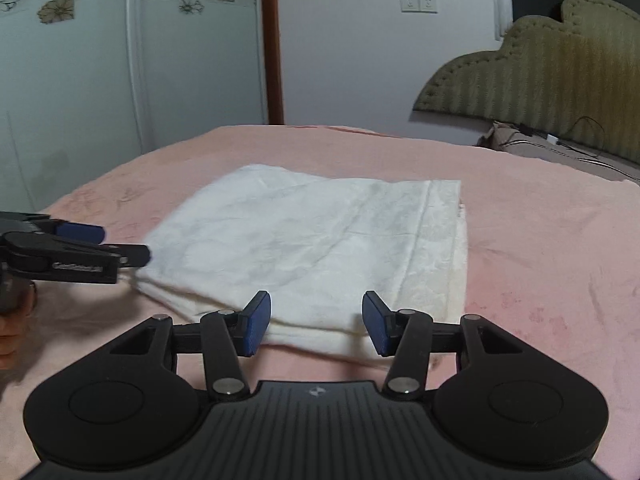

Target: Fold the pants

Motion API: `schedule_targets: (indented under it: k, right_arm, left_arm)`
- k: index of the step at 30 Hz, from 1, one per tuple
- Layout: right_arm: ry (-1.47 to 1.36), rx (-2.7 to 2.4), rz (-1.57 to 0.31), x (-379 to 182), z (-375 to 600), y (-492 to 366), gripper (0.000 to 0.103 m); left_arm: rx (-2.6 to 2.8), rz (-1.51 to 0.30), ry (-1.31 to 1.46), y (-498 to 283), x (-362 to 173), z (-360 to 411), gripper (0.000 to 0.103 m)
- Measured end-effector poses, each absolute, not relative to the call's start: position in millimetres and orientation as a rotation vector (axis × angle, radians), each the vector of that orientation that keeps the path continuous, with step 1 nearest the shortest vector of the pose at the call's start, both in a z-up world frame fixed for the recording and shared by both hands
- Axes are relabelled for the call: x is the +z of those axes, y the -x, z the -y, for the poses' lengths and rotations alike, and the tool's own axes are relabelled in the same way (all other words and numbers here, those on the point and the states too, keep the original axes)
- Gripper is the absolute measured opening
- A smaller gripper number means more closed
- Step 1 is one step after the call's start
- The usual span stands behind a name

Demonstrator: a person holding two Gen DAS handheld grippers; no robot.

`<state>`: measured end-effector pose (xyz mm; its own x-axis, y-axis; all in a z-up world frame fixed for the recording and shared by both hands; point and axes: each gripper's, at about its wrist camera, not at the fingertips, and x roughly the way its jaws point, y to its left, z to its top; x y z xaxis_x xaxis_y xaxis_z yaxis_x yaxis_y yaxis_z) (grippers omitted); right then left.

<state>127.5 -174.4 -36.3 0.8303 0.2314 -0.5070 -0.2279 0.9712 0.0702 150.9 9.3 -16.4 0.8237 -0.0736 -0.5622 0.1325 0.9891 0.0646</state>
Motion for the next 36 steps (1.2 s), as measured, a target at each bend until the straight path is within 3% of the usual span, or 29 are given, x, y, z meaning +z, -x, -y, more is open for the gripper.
schedule_targets:
  k: [25, 27, 29, 36]
  right_arm:
    - [-0.149, 0.176, -0.636, -64, 179, -107, 0.05]
    - [-0.175, 0.186, -0.639, -64, 179, -104, 0.054]
    - [-0.176, 0.187, -0.64, -64, 176, -101, 0.065]
    - [-0.175, 0.182, -0.649, -63, 166, -92, 0.074]
  left_arm:
    - [-0.076, -0.656, -0.098, -128, -27, -7, 0.082]
    - [-0.076, -0.662, -0.087, -127, -28, -8, 0.082]
    - [-0.077, -0.668, -0.077, -125, -29, -7, 0.082]
    - [-0.08, -0.681, -0.06, -115, -34, -2, 0.086]
